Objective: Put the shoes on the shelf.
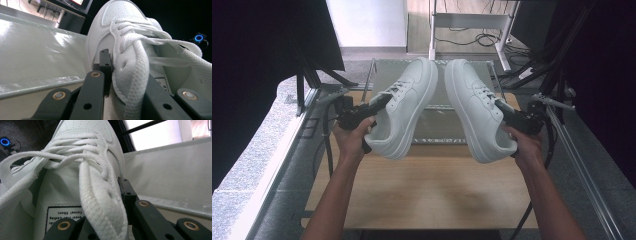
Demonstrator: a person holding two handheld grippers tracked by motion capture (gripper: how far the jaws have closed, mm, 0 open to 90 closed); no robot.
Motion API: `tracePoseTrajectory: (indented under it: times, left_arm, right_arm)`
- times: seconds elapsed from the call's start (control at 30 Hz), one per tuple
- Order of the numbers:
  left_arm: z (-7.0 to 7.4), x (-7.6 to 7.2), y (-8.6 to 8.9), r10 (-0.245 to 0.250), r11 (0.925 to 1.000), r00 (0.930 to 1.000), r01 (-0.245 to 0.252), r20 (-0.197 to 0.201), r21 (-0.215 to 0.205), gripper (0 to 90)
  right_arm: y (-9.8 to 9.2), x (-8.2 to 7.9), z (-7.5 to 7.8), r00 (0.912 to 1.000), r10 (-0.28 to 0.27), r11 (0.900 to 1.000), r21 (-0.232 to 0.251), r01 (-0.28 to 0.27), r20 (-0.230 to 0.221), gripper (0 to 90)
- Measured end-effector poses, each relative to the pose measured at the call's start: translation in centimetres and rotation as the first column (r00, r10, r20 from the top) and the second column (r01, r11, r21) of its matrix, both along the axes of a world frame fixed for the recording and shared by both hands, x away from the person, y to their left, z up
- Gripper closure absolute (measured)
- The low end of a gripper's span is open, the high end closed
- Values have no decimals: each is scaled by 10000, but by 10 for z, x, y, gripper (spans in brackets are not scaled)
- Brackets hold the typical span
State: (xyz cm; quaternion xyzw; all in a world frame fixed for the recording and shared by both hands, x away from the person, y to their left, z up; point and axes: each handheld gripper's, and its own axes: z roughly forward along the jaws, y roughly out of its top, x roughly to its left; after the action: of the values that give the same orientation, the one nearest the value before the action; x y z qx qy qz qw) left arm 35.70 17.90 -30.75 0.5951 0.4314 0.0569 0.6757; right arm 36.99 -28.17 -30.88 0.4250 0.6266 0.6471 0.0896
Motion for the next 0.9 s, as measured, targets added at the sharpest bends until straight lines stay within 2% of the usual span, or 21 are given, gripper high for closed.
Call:
tracePoseTrajectory:
  times: [0.27, 0.47, 0.63, 0.83, 0.9]
  left_arm:
    - [9, 4, -3, 17, 10000, 9999, -18, 105, 30, 839]
    - [14, 12, -3, 209, 9998, 9997, -209, 124, 1, 837]
    - [16, 15, -2, 277, 9996, 9995, -276, 136, -37, 837]
    - [20, 23, -1, 458, 9988, 9989, -460, 96, 151, 836]
    - [23, 27, -1, 458, 9989, 9989, -458, 110, 76, 836]
  right_arm:
    - [3, 10, 14, 9997, -237, 9995, 185, 237, 9, 863]
    - [5, 17, 22, 9991, -425, 9990, 108, 426, -42, 863]
    - [7, 24, 26, 9985, -540, 9984, 182, 542, -96, 863]
    - [8, 31, 28, 9973, -698, 9974, 184, 702, -230, 863]
    - [9, 35, 30, 9949, -975, 9951, 136, 979, -277, 862]
